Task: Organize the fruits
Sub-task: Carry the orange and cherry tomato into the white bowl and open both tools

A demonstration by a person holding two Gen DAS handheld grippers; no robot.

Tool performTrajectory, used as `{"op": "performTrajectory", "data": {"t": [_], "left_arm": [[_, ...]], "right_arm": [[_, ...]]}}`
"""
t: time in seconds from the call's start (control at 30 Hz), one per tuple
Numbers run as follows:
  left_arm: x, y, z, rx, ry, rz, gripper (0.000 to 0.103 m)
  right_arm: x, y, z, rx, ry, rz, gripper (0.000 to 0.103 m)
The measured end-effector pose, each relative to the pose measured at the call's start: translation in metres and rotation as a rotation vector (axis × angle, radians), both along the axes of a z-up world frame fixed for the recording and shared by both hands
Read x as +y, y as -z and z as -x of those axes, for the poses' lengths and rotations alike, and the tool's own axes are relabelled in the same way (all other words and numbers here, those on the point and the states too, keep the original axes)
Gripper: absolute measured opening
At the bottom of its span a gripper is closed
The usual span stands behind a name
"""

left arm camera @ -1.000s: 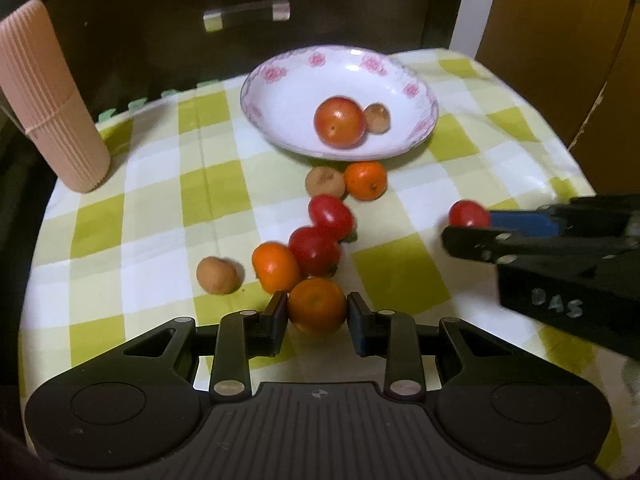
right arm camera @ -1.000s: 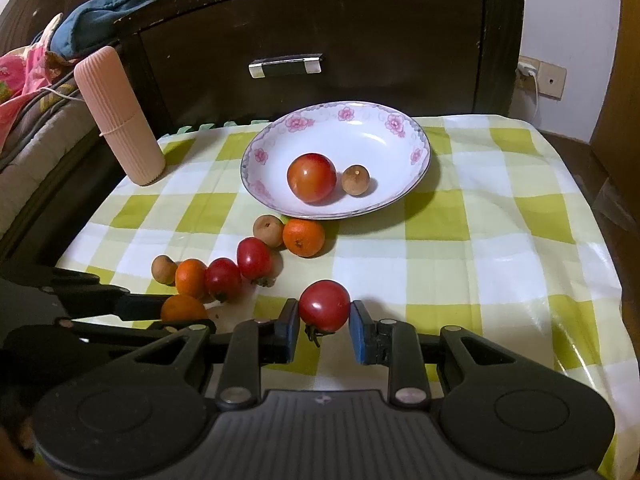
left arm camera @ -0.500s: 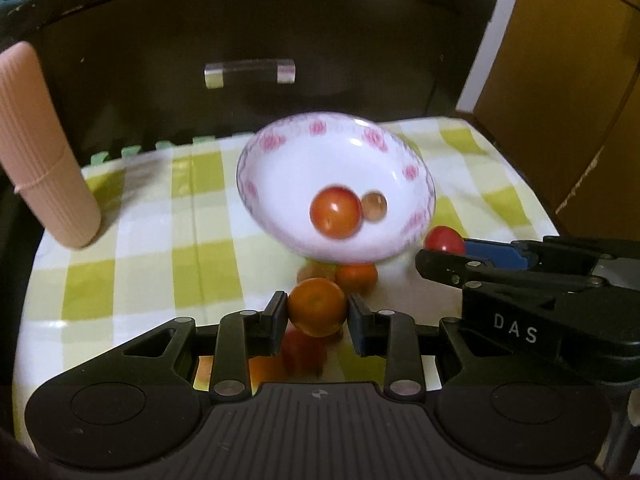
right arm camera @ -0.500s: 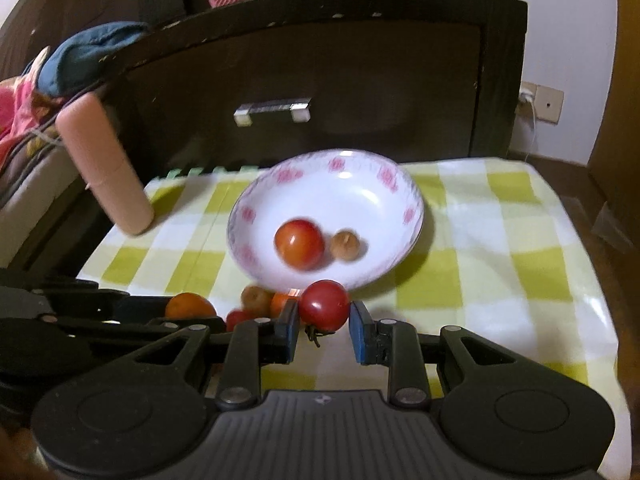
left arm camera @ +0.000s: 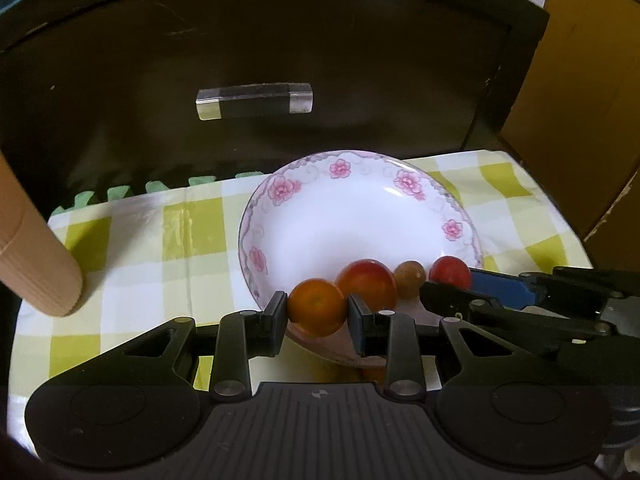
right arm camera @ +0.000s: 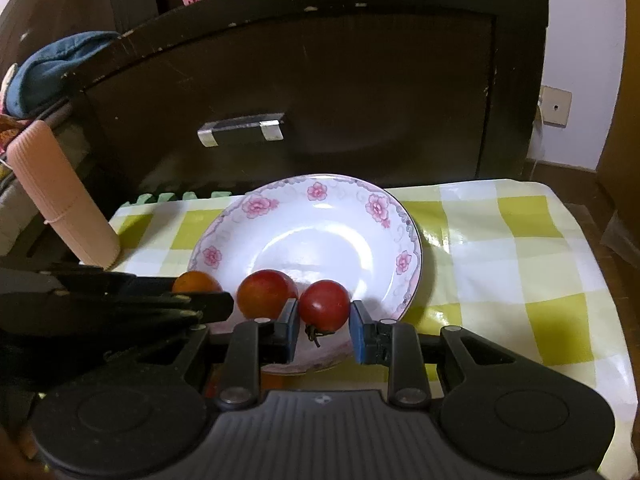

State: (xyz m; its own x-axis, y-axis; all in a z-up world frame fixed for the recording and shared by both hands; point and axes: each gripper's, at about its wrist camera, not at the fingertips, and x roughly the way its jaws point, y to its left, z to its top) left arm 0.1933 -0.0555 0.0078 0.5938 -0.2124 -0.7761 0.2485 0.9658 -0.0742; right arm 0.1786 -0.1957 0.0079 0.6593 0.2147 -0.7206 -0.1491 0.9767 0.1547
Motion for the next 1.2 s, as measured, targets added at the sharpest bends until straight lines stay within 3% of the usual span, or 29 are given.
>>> {"op": "performTrajectory", "data": {"t": [0.33,0.6,0.77,1.2], "left_arm": [[0.000,0.003,-0.015,-0.001,-0.022,-0.013,0.040],[0.001,-0.002,-0.020,0.002,-0.045,0.024,0.051],[0.001,-0.006,-0.018,-0.007,-0.044,0.020,0.053],[0.003,-0.028,0.002,-0.059,-0.025,-0.004,0.064]], "right_arm": [[-0.002,0.009,-0.018,0.003,-0.006,-0.006,0.026],[-0.013,0.007,-0.024,0.011,0.025,-0.049,0.027],[-0.017,0.006,-0.024,0.006,0.035,-0.051,0.032],[-0.016,-0.017,-0.011,-0.038,0.043,-0.037,0.032]]}}
